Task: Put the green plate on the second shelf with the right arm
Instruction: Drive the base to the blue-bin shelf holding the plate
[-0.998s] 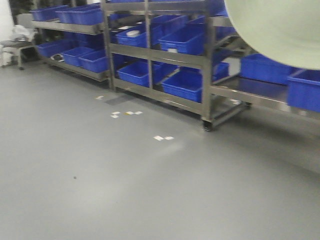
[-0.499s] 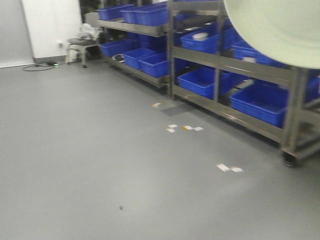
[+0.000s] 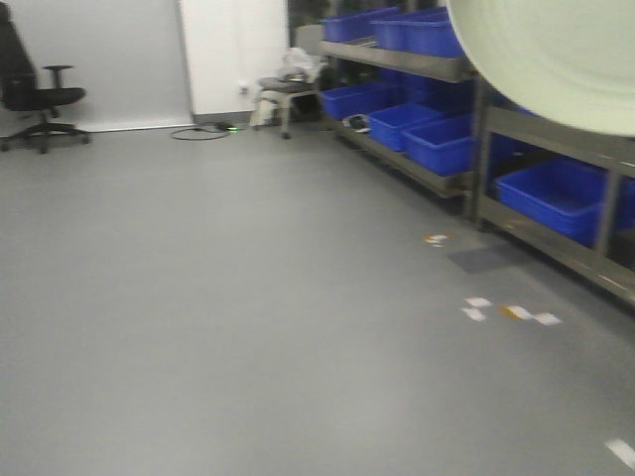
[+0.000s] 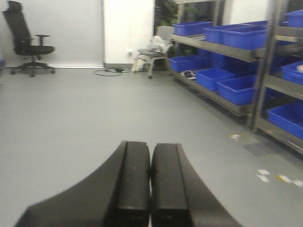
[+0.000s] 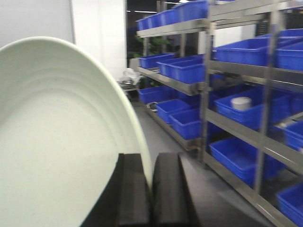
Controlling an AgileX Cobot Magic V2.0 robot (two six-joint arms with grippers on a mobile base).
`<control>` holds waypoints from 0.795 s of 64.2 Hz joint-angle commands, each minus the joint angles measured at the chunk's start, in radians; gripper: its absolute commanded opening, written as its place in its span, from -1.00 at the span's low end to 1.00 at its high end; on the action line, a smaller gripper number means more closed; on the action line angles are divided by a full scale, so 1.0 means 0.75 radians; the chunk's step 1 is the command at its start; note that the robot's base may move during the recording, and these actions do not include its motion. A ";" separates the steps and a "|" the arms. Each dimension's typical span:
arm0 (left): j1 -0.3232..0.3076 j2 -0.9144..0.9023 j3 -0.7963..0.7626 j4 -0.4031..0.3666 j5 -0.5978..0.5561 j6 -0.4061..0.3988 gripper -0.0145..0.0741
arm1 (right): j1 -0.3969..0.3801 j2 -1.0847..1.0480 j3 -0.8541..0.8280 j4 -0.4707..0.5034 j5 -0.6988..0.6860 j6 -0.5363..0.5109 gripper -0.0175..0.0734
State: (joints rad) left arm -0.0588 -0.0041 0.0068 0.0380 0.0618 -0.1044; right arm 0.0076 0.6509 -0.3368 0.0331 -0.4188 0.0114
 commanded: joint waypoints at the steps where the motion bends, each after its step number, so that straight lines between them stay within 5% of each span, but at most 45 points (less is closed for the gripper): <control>1: -0.006 -0.023 0.054 -0.004 -0.110 -0.006 -0.38 | -0.006 -0.007 -0.042 0.009 -0.146 0.004 -0.55; 51: -0.006 -0.023 0.054 -0.004 -0.110 -0.006 -0.38 | -0.006 -0.007 -0.042 0.009 -0.140 0.004 -0.55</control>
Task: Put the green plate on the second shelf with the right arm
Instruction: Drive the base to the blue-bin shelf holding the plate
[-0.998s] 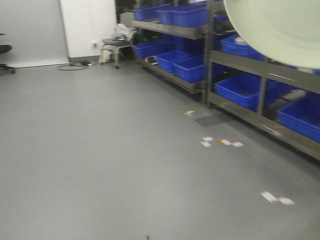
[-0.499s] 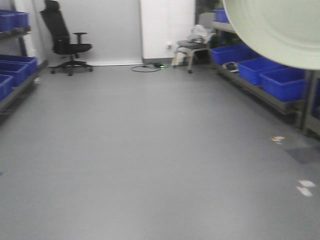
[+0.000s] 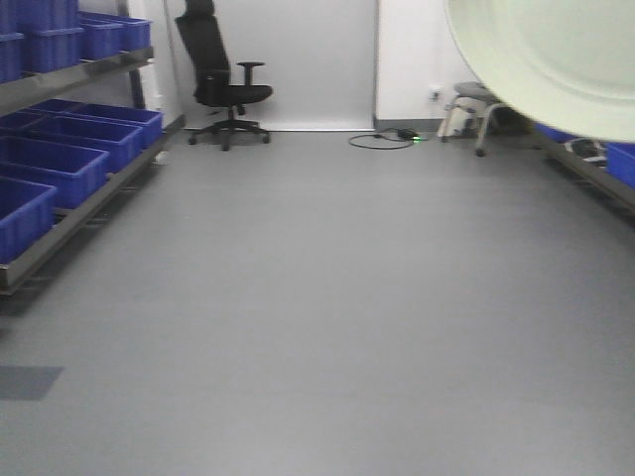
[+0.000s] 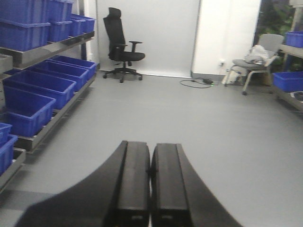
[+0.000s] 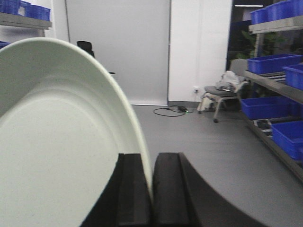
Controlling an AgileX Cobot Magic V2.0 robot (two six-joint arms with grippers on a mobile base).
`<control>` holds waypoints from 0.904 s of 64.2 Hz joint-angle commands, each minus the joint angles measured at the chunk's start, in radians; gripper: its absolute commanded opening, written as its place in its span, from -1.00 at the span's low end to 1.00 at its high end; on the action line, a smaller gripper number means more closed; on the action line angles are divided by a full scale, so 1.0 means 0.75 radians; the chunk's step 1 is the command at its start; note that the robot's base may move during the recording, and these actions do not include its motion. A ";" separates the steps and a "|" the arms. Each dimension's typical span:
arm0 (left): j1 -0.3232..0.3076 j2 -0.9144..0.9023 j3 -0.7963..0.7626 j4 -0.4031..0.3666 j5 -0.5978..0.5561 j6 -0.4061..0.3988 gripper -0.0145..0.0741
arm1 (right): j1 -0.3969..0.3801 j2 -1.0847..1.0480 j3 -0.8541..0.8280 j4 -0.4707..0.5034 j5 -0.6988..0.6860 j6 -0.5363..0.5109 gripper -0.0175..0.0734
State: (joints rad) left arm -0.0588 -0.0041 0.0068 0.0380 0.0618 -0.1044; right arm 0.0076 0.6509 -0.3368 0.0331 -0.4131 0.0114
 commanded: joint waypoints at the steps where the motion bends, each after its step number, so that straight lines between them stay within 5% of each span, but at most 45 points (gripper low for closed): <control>1: -0.006 -0.023 0.054 -0.004 -0.110 -0.006 -0.38 | -0.006 -0.007 -0.042 0.009 -0.147 0.004 -0.55; 58: -0.006 -0.023 0.054 -0.004 -0.110 -0.006 -0.38 | -0.006 -0.007 -0.042 0.009 -0.147 0.004 -0.55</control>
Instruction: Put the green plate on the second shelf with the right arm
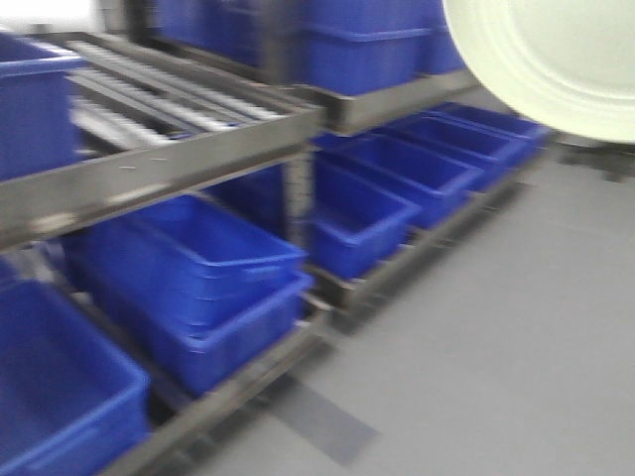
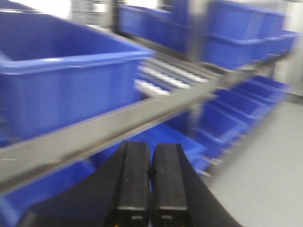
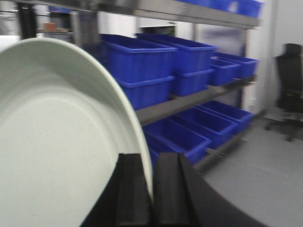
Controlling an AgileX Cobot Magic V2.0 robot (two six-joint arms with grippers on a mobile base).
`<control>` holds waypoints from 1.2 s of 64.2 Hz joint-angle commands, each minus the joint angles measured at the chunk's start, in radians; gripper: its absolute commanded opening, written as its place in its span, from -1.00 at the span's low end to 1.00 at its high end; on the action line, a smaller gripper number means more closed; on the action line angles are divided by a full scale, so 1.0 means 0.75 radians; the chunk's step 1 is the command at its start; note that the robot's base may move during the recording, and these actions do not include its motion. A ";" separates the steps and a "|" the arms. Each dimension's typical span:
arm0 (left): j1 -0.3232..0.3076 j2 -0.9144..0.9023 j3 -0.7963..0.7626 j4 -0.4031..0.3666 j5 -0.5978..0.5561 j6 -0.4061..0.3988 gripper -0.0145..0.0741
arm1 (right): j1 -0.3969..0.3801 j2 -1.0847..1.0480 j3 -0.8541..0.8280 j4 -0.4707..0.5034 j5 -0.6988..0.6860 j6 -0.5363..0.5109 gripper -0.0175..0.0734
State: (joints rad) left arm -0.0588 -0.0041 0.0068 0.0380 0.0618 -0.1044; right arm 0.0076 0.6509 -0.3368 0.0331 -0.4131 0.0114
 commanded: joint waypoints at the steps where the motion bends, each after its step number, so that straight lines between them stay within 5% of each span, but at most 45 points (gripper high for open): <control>1: -0.006 -0.023 0.054 -0.004 -0.110 -0.006 -0.38 | -0.006 -0.007 -0.042 0.009 -0.147 0.004 -0.55; 77: -0.006 -0.023 0.054 -0.004 -0.110 -0.006 -0.38 | -0.006 -0.006 -0.042 0.009 -0.148 0.004 -0.55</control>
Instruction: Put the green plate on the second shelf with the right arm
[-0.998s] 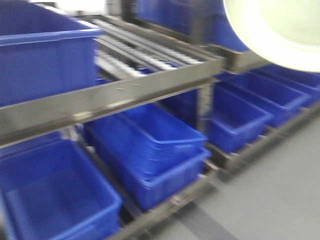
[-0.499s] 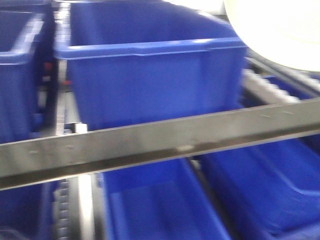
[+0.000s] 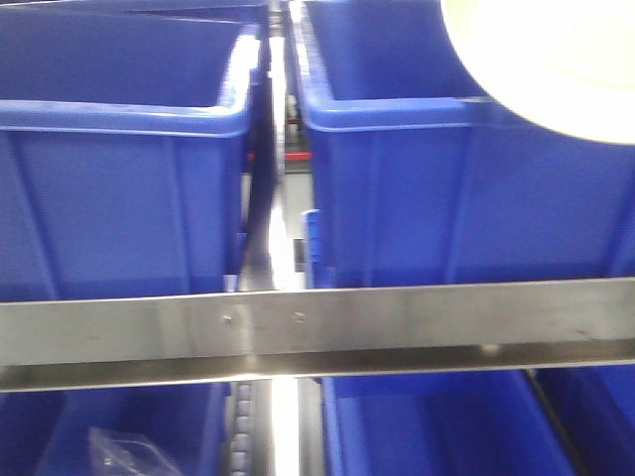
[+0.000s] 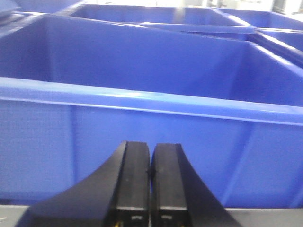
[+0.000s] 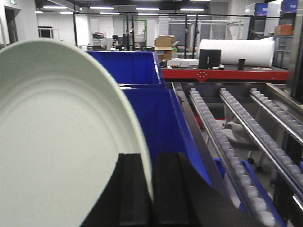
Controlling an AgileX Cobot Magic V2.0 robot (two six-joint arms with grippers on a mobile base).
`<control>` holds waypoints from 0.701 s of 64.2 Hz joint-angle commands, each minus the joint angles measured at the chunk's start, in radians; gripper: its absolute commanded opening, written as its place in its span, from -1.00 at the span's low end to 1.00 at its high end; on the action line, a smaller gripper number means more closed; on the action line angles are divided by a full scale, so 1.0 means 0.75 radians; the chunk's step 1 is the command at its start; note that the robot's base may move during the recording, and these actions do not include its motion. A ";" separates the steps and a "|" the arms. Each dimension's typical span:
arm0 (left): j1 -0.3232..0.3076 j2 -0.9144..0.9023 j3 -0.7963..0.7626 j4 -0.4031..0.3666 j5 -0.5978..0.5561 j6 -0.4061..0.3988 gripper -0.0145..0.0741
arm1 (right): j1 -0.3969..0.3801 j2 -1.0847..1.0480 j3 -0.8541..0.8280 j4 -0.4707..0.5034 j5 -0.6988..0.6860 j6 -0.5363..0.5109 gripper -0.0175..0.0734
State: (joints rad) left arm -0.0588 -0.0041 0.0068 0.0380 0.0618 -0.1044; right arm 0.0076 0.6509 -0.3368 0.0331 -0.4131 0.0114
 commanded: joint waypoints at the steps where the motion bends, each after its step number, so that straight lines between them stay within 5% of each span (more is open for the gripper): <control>1: -0.006 -0.023 0.054 -0.004 -0.110 -0.006 -0.38 | -0.006 -0.006 -0.042 0.009 -0.148 0.004 -0.55; 45: -0.006 -0.023 0.054 -0.004 -0.110 -0.006 -0.38 | -0.006 -0.006 -0.042 0.009 -0.153 0.004 -0.55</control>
State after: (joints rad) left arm -0.0588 -0.0041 0.0068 0.0380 0.0618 -0.1044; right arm 0.0076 0.6509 -0.3368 0.0331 -0.4131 0.0114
